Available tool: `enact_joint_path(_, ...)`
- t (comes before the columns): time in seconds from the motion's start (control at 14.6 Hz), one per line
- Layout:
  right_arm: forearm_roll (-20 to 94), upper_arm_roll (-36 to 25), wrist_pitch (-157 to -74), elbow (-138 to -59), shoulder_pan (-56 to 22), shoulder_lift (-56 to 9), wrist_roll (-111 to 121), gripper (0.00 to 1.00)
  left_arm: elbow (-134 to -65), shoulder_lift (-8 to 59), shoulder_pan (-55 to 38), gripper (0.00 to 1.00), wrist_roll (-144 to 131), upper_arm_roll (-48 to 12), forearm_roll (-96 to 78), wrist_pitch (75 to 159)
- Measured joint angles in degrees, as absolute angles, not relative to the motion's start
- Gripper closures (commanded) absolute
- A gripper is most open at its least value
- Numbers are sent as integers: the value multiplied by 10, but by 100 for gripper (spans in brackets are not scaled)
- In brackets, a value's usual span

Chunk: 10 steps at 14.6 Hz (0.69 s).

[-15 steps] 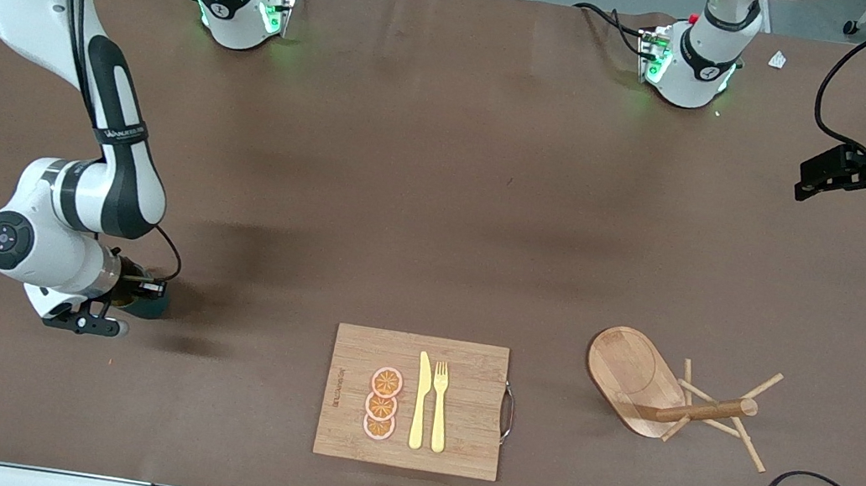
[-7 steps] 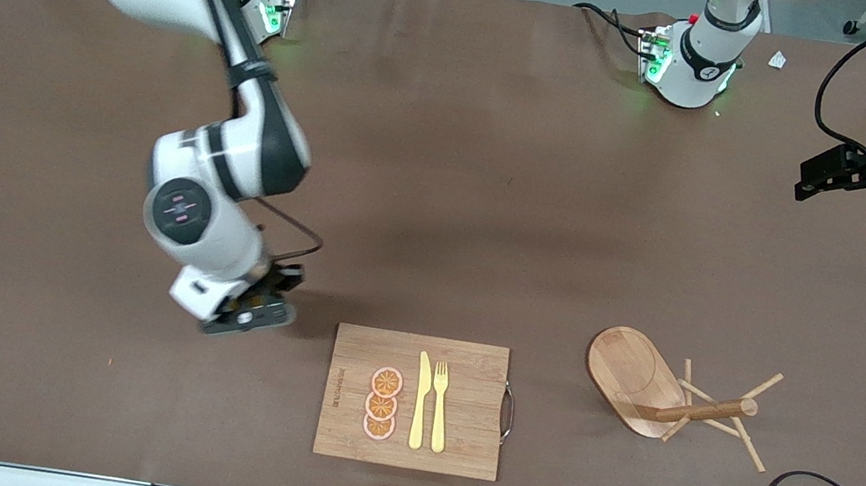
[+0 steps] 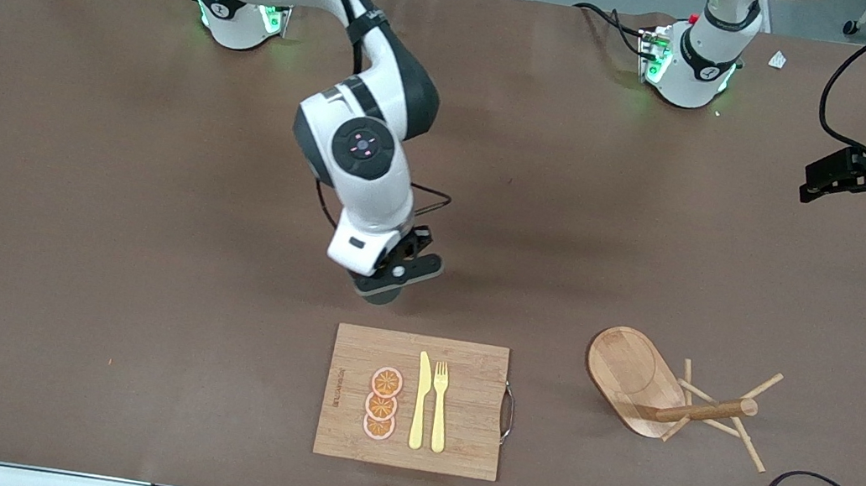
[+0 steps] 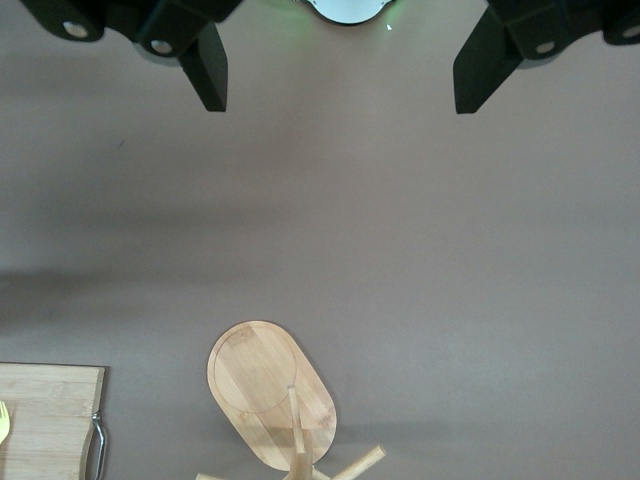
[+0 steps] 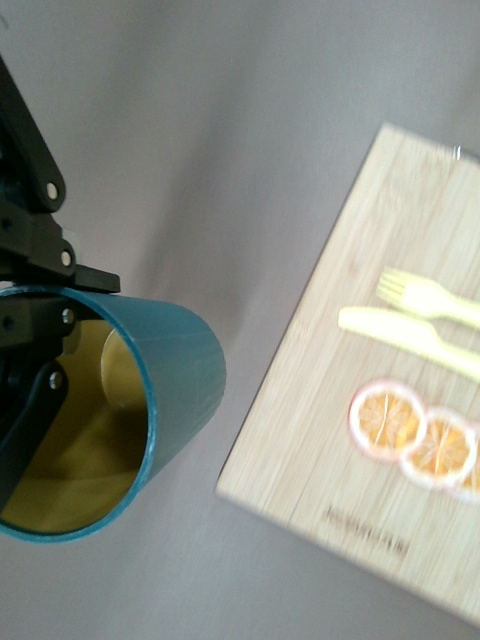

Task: Pass cup and hang on rack
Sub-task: 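Carry the mug toward the table middle while the left gripper approaches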

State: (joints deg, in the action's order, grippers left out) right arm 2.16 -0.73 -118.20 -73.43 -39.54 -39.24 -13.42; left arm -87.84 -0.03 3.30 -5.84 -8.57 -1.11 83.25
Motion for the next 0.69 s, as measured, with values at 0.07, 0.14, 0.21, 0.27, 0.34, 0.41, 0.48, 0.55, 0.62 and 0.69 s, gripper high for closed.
enact_joint_path(0.07,22,-7,-1195,-732,-407,-400,-147,99,-879,2,33,0,-59,-85,-11,832)
enact_joint_path(0.14,22,-7,-1211,-729,-419,-408,-166,99,-880,5,33,0,-59,-85,-11,829)
enact_joint_path(0.21,22,-6,-1230,-727,-430,-419,-186,99,-882,7,33,0,-59,-85,-11,826)
enact_joint_path(0.27,24,-5,-1249,-724,-438,-430,-204,99,-885,9,33,0,-59,-85,-11,825)
enact_joint_path(0.34,29,-1,-1267,-722,-444,-441,-221,98,-888,11,33,0,-59,-85,-11,825)
enact_joint_path(0.41,35,2,-1280,-719,-447,-452,-232,98,-891,13,33,0,-59,-85,-11,824)
enact_joint_path(0.48,36,5,-1294,-717,-449,-464,-245,98,-893,14,33,0,-59,-85,-11,824)
enact_joint_path(0.55,36,7,-1305,-715,-451,-475,-257,98,-895,15,32,0,-59,-86,-11,824)
enact_joint_path(0.62,36,9,-1311,-712,-452,-486,-265,98,-898,15,32,0,-59,-87,-11,824)
enact_joint_path(0.69,37,10,-1314,-710,-454,-494,-272,96,-902,16,30,0,-59,-87,-11,826)
